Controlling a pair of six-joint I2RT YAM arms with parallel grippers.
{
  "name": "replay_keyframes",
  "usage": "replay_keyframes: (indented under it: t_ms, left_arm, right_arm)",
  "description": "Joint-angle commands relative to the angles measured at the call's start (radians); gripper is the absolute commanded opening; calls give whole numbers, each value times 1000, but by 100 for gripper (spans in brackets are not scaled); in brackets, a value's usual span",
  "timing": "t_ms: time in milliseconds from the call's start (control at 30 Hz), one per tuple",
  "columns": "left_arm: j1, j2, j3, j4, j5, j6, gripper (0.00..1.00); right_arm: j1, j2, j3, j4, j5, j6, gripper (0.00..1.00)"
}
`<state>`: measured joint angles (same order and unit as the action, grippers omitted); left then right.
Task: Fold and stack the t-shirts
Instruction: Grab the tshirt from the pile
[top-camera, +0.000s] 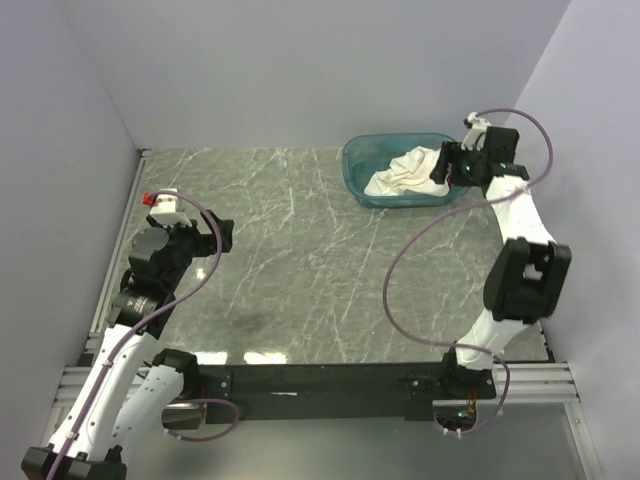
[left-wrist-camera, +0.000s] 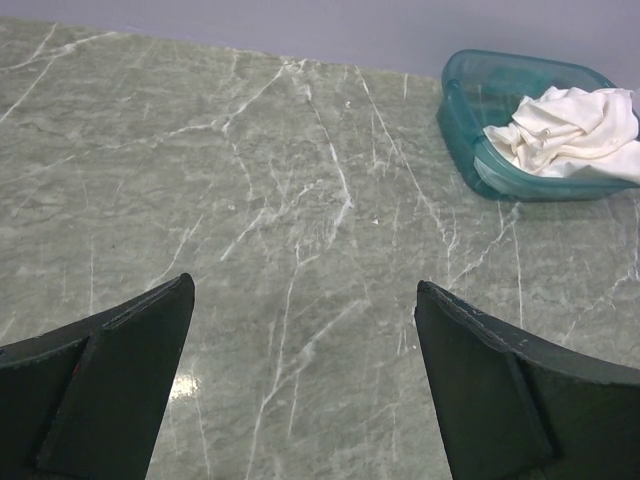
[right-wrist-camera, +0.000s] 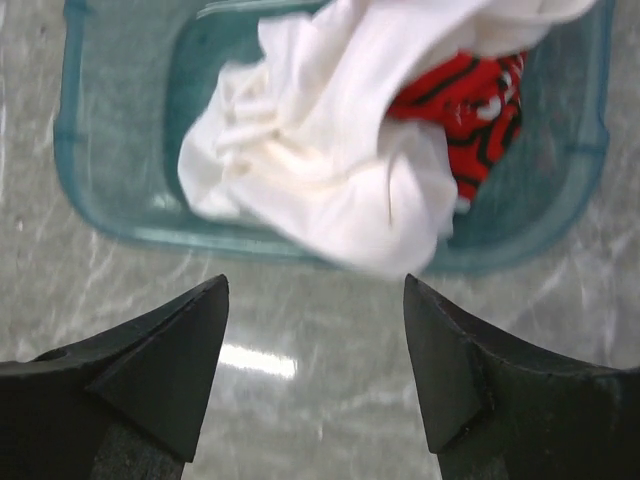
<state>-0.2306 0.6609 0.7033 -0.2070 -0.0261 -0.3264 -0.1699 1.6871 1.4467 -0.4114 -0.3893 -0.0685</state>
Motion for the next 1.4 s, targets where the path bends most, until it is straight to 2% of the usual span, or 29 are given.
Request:
replay_keyframes:
  t_ms: [0,300,500,533,600,633,667,700,800,833,867,1033,1367]
  left_arm:
    - [-1,0,13,23,8,15,99]
    - [-1,-1,10,26,-21,23,99]
    - [0,14,13,21,-35,29,99]
    - [1,14,12,23,-38,29,99]
    - [1,13,10,20,-44,30,99]
    - [1,13,10,20,-47,32,99]
    - [1,11,10,21,-52,32,99]
    - [2,11,9,23,-52,33,100]
    - [1,13,10,26,-49,33,99]
    - [1,14,10,27,-46,33,99]
    - [2,14,9,29,-43,33,99]
    - [4,13,10,27,-26,32,98]
    - [4,-29,1,35,-21,29,98]
  right_arm:
    - [20,127,208,-91,38,61,75]
    - [62,446,547,-174,110,125,71]
    - [122,598,660,-208,179,121,64]
    - [127,615,678,-222,178,110,60]
    - [138,626,696,-233,184,92,37]
    - [142,619,702,-245,190,84,19]
    - [145,599,701,-247,194,78,1]
    - [150,571,673,-233,196,62,0]
    - [165,369,525,-106,210,19,0]
    - [196,259,502,-87,219,-9,0]
    - [210,220,492,-81,224,-23,0]
    - [280,53,584,-174,175,-62,0]
    - [449,-276,739,-199,104,-68,0]
